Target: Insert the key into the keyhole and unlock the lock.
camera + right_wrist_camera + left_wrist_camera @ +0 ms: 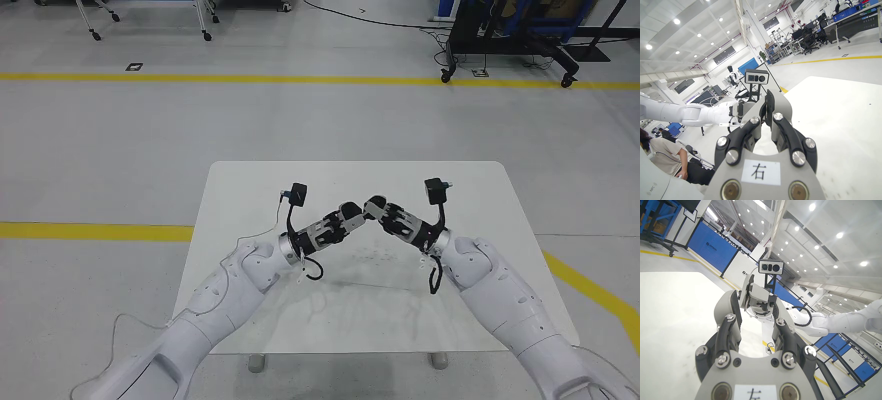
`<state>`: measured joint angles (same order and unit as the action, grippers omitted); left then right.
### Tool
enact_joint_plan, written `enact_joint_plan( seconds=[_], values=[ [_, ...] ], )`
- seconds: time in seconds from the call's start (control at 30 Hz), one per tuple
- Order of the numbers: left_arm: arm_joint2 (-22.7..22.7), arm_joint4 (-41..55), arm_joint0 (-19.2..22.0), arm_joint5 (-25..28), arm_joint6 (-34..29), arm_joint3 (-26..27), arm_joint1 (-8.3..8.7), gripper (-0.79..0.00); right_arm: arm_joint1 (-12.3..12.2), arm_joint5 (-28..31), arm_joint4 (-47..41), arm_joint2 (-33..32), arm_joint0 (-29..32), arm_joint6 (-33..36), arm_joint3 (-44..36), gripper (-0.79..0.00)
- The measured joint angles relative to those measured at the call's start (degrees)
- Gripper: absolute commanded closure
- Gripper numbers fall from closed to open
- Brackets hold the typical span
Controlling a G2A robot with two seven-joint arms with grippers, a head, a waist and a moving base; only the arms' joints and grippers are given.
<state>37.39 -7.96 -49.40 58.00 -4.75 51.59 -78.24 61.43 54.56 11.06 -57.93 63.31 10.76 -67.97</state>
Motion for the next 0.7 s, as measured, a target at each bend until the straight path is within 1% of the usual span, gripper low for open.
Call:
enact_joint_plan(
  seconds=[0.13,0.17,0.2,0.4,0.5,0.7],
  values=[
    [0.11,-0.22,0.09,0.00,-0.01,-0.41,-0.20,-0.228,0.10,0.39,-0.27,-0.30,0.15,0.50,0.02,0.000],
    [0.12,-0.37,0.11,0.00,0.00,-0.54,-0.26,-0.185,0.13,0.46,-0.35,-0.37,0.19,0.66,0.02,0.000],
    [0.12,-0.46,0.12,0.00,0.00,-0.66,-0.32,-0.163,0.16,0.48,-0.40,-0.40,0.22,0.79,0.03,0.000],
    [-0.12,0.07,0.41,0.00,-0.96,-1.78,-0.77,-0.092,0.39,0.52,-0.58,-0.60,0.33,1.40,0.00,0.000],
    [-0.18,0.57,0.54,0.00,-1.56,-2.12,-0.98,-0.006,0.51,0.52,-0.59,-0.63,0.35,1.70,0.01,0.000],
    [-0.19,1.47,0.71,0.00,-3.01,-2.60,-1.28,0.000,0.74,0.46,-0.56,-0.81,0.36,2.17,0.08,0.000]
  ],
)
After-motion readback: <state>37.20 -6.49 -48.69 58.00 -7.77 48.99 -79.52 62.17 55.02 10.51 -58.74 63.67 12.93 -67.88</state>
